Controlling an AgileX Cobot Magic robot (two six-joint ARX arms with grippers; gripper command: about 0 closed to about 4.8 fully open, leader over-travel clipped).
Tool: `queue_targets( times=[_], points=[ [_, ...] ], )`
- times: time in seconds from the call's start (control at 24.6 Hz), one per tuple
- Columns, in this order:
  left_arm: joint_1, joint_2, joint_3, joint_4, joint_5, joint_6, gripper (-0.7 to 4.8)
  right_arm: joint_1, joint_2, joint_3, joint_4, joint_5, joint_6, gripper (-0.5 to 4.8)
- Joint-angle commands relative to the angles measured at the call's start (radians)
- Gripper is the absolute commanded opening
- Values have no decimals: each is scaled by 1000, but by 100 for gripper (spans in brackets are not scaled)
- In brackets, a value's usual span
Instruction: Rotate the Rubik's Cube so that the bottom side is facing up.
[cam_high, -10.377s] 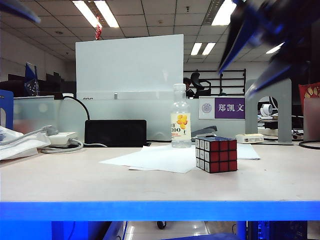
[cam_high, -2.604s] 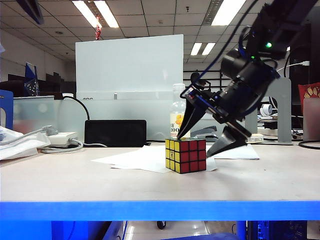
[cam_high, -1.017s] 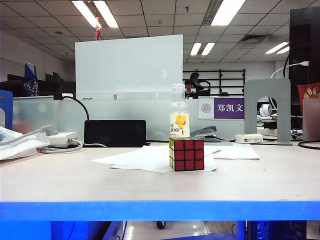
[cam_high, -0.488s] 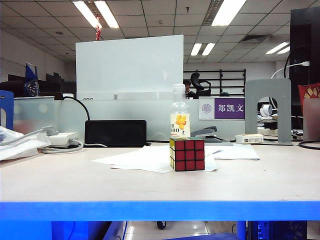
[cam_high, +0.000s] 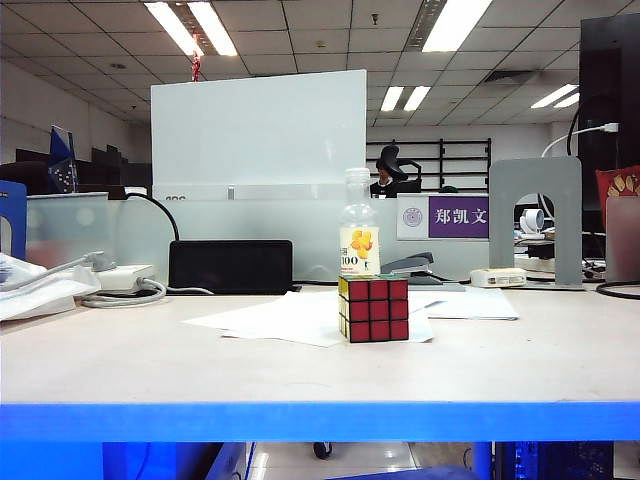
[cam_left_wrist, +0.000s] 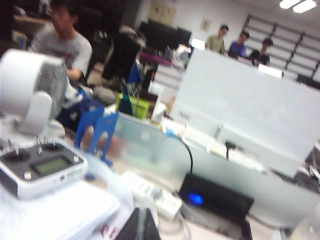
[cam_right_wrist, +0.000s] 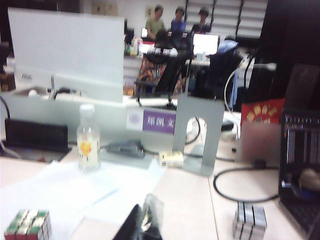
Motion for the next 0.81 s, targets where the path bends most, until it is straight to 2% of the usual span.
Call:
queue_targets(
  times=[0.04, 0.2, 0.28, 0.81],
  points=[
    [-26, -9, 1, -61, 13, 1, -5, -1, -28, 12, -158, -1, 50, -5],
    [-49, -33, 2, -106, 21, 2, -5, 0, -24, 8, -340, -3, 54, -5],
    [-48, -34, 2, -106, 21, 1, -5, 0, -28, 8, -377, -3, 54, -5],
    [-48, -35, 2, -108, 21, 2, -5, 0, -28, 4, -339, -4, 55, -5]
  ],
)
